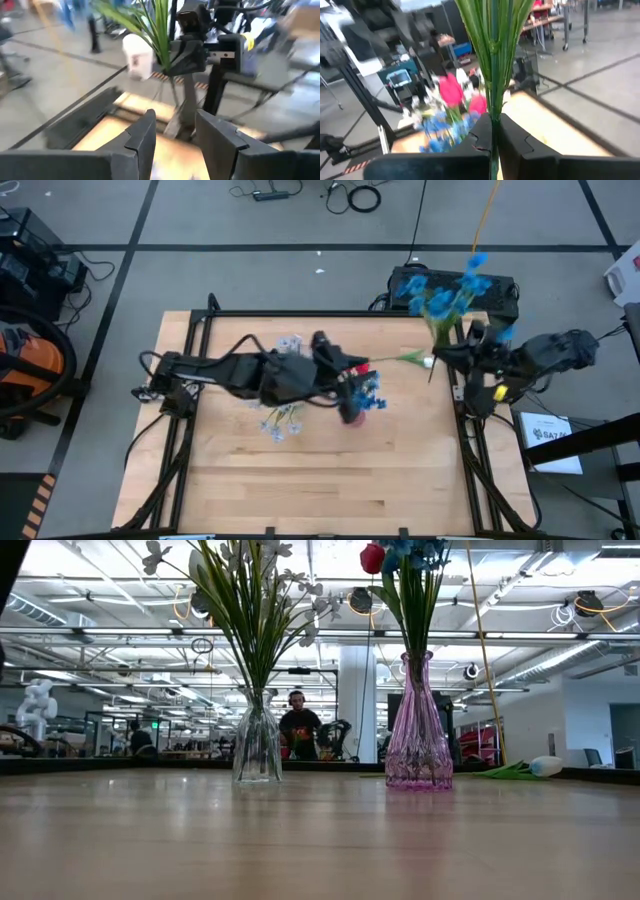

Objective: Sort flowers into vase by color
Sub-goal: Put the blue flowers into the pink vase

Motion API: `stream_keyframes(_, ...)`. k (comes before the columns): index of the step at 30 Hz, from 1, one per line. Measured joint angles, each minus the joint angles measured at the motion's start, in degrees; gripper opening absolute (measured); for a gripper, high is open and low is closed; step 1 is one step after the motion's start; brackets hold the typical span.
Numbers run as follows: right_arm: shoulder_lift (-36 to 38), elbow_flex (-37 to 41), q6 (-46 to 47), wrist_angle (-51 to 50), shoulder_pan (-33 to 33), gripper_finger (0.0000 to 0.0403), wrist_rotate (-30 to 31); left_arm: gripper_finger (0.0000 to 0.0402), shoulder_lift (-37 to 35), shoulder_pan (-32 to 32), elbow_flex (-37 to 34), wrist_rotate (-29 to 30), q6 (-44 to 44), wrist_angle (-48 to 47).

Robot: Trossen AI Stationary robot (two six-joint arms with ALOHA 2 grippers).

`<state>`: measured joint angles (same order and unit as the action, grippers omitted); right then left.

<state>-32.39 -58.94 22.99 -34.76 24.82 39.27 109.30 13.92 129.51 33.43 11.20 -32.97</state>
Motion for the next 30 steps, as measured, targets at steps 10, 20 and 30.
stream_keyframes(10, 10.94, 17.94, 3.53, 13.11, 0.0, 0.0, 1.41, 0.0143, -1.43, 7.14, -3.7, 15.38, 13.19, -16.51)
stream_keyframes(20, 15.55, 18.49, 1.43, 13.38, 0.0, 0.0, 1.56, 0.0143, -1.66, 11.44, -10.28, 17.78, 29.91, -21.84)
stream_keyframes(30, 15.01, 18.49, 4.49, 10.51, 0.0, 0.0001, 1.21, 0.0143, -1.69, 11.14, -24.7, 12.44, 31.88, 0.66)
